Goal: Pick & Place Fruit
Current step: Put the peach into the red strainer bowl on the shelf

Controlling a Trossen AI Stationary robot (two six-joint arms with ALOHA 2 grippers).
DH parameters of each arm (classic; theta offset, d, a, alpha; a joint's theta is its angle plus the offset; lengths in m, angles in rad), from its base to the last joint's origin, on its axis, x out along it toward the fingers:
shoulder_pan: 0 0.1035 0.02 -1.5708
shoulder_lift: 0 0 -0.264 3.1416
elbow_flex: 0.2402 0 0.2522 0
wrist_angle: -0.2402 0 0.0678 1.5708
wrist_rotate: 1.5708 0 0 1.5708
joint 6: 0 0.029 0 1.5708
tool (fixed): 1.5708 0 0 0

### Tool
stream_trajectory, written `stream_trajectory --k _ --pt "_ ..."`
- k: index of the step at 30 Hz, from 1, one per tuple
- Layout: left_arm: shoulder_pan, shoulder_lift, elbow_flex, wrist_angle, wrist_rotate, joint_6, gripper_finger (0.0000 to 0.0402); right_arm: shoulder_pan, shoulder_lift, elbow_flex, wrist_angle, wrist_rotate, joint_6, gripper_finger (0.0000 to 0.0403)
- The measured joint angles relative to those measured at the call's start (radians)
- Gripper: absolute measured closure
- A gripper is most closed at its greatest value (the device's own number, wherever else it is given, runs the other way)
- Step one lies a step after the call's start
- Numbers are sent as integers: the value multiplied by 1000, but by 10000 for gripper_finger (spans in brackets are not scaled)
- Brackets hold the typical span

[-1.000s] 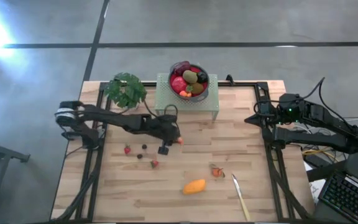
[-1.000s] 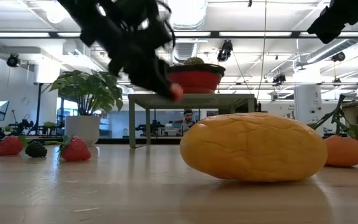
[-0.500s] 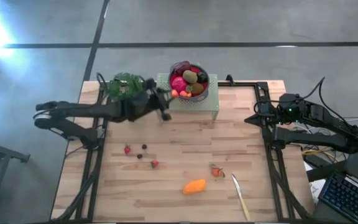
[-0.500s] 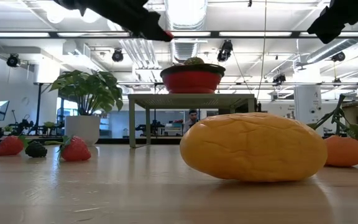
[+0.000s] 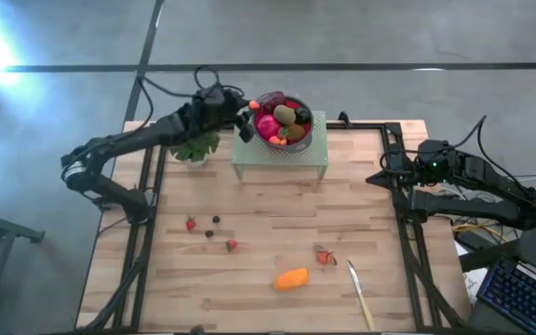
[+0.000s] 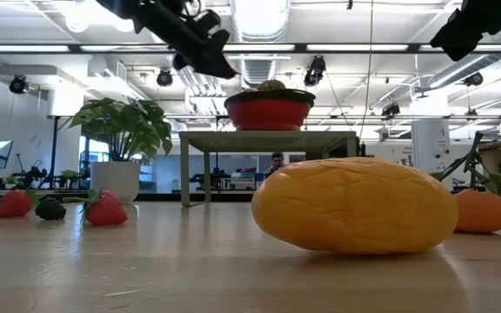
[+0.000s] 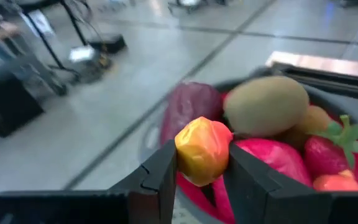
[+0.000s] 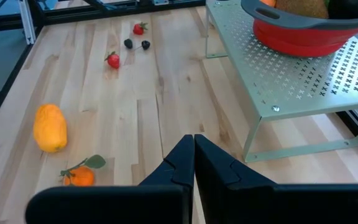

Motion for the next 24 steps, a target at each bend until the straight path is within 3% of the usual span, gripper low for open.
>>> stream_trajectory --k 11,24 --pt "3 165 205 -241 22 -18 284 0 0 0 0 0 0 394" --pt "2 180 211 -275 22 14 254 0 0 0 0 0 0 394"
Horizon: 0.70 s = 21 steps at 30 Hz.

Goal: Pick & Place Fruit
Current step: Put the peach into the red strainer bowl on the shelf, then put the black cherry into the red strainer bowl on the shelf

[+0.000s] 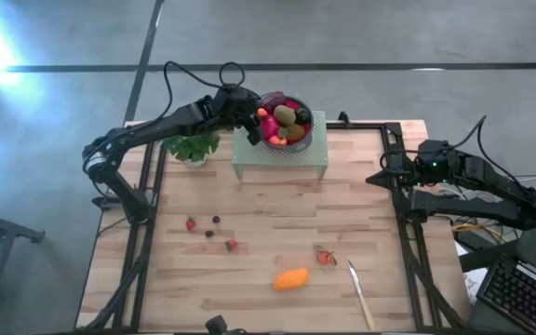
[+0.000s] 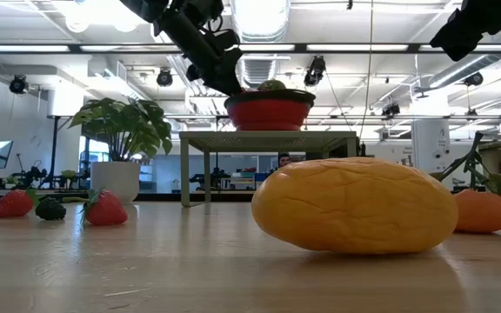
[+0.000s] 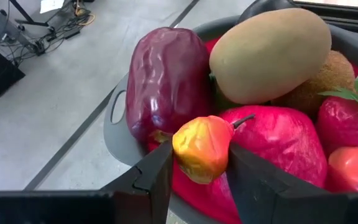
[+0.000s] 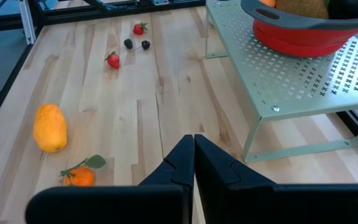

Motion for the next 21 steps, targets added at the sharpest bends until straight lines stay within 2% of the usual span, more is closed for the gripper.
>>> stream_trajectory --k 7,15,21 --pt "0 -2 -1 -22 0 6 239 0 0 0 0 0 0 394" --pt "0 -4 0 -55 -3 27 199 0 0 0 0 0 0 394" --pt "0 -8 48 -75 4 28 184 0 0 0 0 0 0 394"
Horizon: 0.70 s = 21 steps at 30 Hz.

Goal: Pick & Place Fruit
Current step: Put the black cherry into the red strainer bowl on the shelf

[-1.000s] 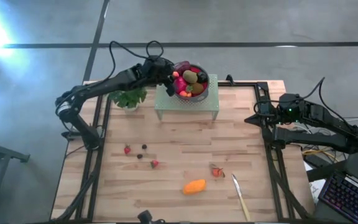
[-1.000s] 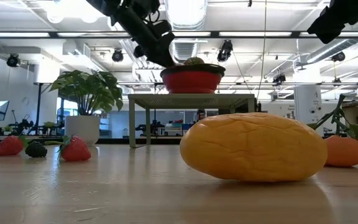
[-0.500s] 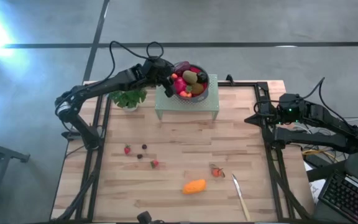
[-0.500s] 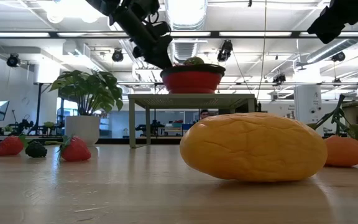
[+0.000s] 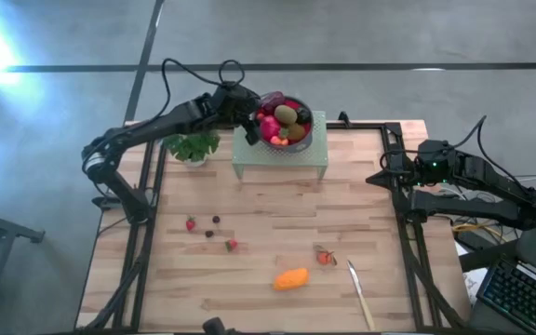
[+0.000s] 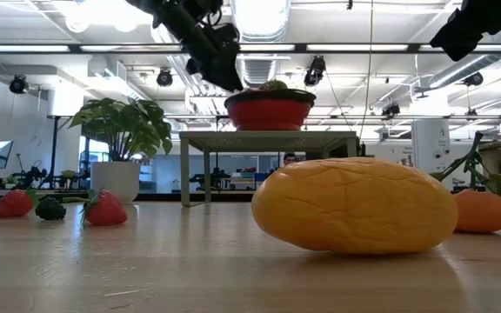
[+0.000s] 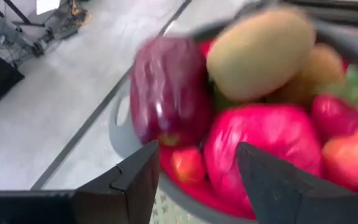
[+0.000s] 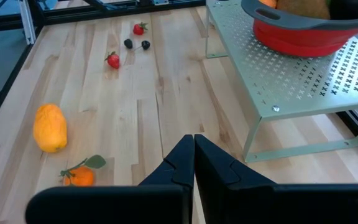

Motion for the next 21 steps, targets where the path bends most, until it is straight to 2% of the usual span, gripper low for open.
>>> stream_trajectory --k 5,12,18,21 --pt "-6 -3 73 -112 0 5 184 0 0 0 0 0 0 394" --pt "-37 -9 155 -362 1 23 184 0 0 0 0 0 0 394" --pt "-134 -38 147 -528 44 21 184 0 0 0 0 0 0 394" --pt "-201 -42 140 -578 44 -38 184 0 0 0 0 0 0 394"
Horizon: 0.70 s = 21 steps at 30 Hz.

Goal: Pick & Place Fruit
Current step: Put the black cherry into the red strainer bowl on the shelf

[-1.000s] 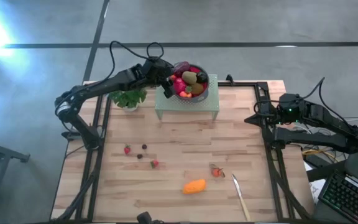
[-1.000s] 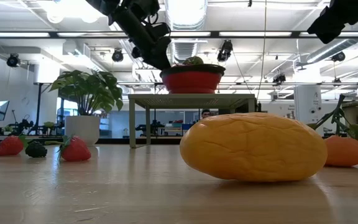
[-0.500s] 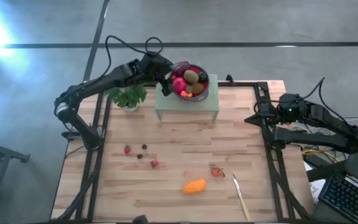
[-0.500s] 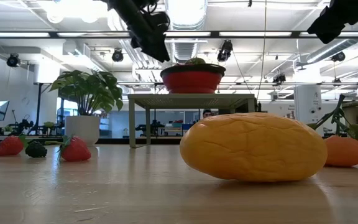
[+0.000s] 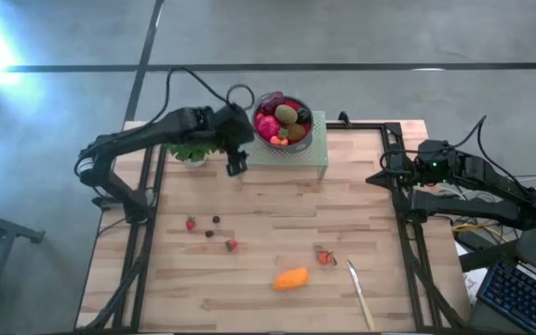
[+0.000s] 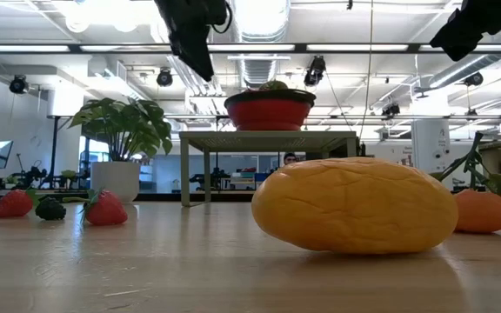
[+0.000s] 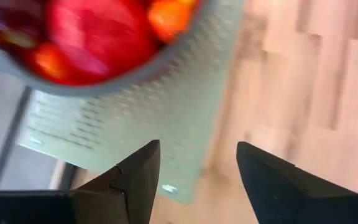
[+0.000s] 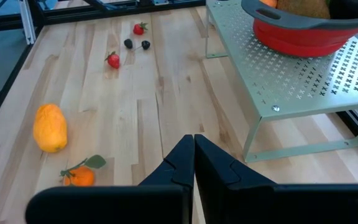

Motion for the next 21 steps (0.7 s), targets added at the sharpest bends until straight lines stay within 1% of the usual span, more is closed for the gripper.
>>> stream_trajectory --k 3,9,13,17,21 --pt "-81 0 -16 -41 -2 -72 184 0 0 0 0 0 0 394" --pt "-268 -5 -97 -59 -3 -135 184 0 0 0 0 0 0 394" --pt "-378 -10 -149 -56 -4 -207 184 0 0 0 0 0 0 394" --pt "-451 -11 -194 -54 -6 -298 184 0 0 0 0 0 0 394" --pt "-496 -11 -245 -34 -7 -364 184 0 0 0 0 0 0 394"
